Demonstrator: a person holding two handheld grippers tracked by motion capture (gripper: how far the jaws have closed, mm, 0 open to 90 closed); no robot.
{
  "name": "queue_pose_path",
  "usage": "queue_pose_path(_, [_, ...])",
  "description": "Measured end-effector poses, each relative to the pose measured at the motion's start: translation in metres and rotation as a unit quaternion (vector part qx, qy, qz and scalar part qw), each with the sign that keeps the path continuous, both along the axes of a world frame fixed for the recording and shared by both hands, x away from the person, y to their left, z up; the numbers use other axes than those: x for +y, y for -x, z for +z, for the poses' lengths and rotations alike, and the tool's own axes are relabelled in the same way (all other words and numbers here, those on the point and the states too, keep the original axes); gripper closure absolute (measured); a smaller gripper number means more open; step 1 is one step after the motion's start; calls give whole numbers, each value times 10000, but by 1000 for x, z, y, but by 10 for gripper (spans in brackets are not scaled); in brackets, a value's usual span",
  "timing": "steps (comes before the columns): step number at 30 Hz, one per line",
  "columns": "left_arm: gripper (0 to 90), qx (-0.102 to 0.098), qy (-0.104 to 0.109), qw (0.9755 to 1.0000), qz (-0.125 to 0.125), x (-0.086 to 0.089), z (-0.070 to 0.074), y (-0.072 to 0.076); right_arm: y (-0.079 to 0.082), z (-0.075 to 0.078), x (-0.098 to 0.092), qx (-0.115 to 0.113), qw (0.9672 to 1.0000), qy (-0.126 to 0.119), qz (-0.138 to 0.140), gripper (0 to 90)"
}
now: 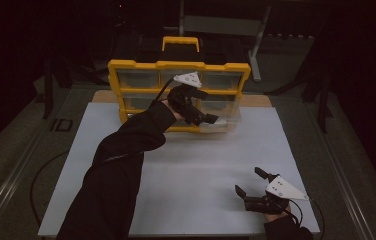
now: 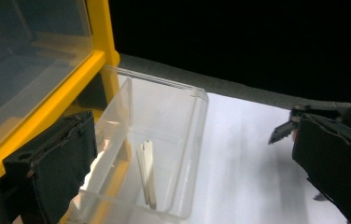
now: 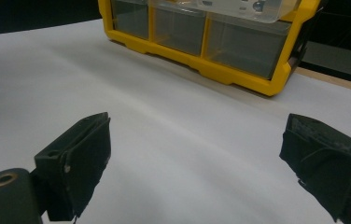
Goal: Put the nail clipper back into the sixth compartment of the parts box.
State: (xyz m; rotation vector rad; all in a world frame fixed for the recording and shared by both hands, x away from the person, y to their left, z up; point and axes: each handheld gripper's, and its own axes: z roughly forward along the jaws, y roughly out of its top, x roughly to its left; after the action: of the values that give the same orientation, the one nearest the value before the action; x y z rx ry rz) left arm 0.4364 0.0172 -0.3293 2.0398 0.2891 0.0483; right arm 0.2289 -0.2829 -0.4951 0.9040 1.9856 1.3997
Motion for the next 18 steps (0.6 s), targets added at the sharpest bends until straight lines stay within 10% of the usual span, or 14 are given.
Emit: queue_pose_path(18, [8,125,109,9999,-3,35,-16,25,0,0,1,-5,10000,16,0,86])
